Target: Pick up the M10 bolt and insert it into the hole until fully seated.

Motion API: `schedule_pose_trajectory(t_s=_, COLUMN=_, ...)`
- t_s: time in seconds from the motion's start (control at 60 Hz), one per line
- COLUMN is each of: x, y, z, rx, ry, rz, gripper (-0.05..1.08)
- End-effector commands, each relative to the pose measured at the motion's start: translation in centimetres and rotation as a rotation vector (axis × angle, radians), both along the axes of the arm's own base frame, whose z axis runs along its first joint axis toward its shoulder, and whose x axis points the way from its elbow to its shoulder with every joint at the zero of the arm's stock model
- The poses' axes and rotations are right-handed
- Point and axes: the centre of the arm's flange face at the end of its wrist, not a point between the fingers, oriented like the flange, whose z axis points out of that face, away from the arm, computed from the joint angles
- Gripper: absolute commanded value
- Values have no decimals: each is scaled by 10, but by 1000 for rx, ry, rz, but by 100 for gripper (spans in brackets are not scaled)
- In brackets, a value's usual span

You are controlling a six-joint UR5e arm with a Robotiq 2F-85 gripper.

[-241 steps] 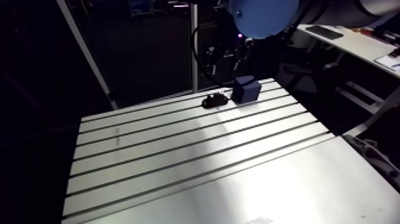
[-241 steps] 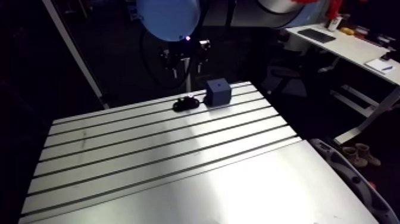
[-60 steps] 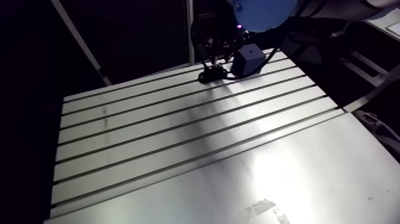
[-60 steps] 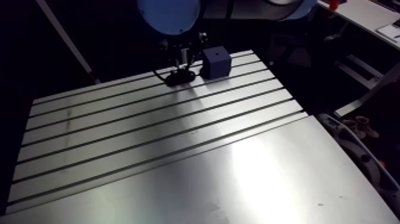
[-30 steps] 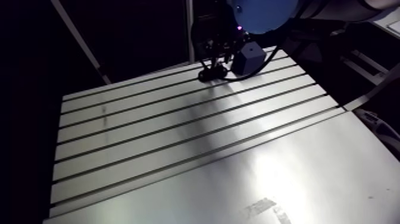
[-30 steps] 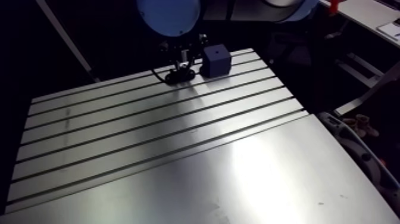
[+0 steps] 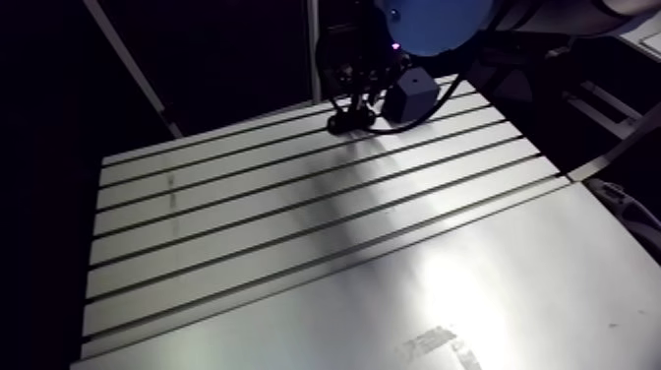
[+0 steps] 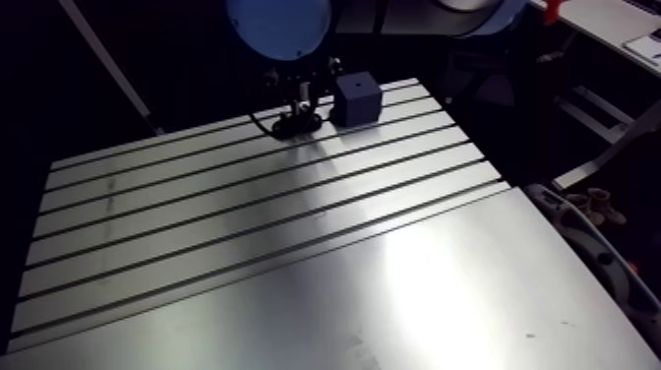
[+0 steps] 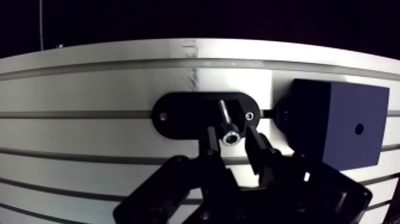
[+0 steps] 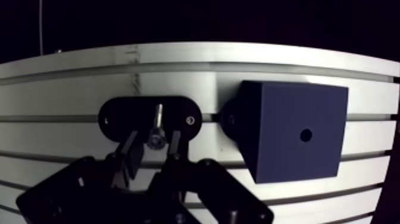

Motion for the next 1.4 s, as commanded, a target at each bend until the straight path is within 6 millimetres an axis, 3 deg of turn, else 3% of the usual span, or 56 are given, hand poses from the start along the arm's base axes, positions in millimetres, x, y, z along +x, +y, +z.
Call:
schedule_pose_trajectory(t_s=0.017, x=-1, y=0, z=0, rx=0, ry=1, rz=0, gripper=66)
schedule_pose_trajectory(t_s=0.633, x=-1, y=4, z=-2, rx=-2, ry=-2, rz=-6, gripper=69)
schedule_pose_trajectory(t_s=1.117, x=-3, y=3, z=2, rx=-6, ry=9, rz=-5, gripper=87)
schedule_pose_trajectory(t_s=1.4, x=-8, y=-1, z=17, rx=4, ry=36, rz=-1, gripper=91)
